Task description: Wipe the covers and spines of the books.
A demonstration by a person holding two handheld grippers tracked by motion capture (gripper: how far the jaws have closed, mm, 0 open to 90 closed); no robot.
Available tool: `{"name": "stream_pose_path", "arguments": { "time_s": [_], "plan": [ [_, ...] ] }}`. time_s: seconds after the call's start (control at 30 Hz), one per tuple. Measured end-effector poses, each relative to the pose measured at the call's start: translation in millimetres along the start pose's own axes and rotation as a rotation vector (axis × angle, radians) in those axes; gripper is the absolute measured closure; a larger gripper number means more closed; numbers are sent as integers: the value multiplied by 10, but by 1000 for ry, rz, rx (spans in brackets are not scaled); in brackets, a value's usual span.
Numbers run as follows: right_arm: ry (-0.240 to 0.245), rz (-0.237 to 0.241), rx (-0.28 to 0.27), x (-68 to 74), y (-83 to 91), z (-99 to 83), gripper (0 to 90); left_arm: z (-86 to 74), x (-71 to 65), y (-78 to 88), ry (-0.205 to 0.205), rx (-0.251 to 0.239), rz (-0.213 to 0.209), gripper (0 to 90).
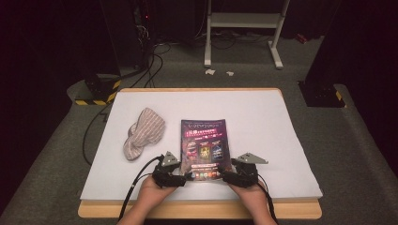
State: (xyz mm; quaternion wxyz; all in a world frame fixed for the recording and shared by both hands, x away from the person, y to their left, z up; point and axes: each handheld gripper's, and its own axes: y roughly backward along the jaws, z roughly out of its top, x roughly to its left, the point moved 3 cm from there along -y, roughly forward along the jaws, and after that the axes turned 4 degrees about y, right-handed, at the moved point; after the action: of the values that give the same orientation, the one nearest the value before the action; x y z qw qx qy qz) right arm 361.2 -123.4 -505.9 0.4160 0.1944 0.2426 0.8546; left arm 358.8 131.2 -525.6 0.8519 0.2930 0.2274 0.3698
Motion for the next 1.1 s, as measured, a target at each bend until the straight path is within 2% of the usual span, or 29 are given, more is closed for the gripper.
{"name": "stream_pose_path", "arguments": {
  "time_s": [0.03,0.07,0.23,0.37,0.47,0.83,1.0,1.1],
  "plan": [
    [0,0,0,0,0,0,347,0,0,0,0,0,0,339],
    [1,6,-30,30,31,32,352,-3,0,1,-4,-4,0,340],
    [15,32,-81,96,91,99,363,-9,3,3,0,-9,-5,342],
    [27,32,-98,144,102,128,364,-9,-1,5,1,-8,-1,343],
    [51,15,-98,181,97,131,363,-6,-2,6,0,-4,0,344],
    [64,9,-109,224,102,115,371,-2,-7,5,-3,-2,5,347],
    [66,12,-113,243,104,108,372,-2,-5,6,-1,0,4,348],
    [78,32,-101,285,85,91,375,-3,-1,10,-3,0,7,349]
  ]
}}
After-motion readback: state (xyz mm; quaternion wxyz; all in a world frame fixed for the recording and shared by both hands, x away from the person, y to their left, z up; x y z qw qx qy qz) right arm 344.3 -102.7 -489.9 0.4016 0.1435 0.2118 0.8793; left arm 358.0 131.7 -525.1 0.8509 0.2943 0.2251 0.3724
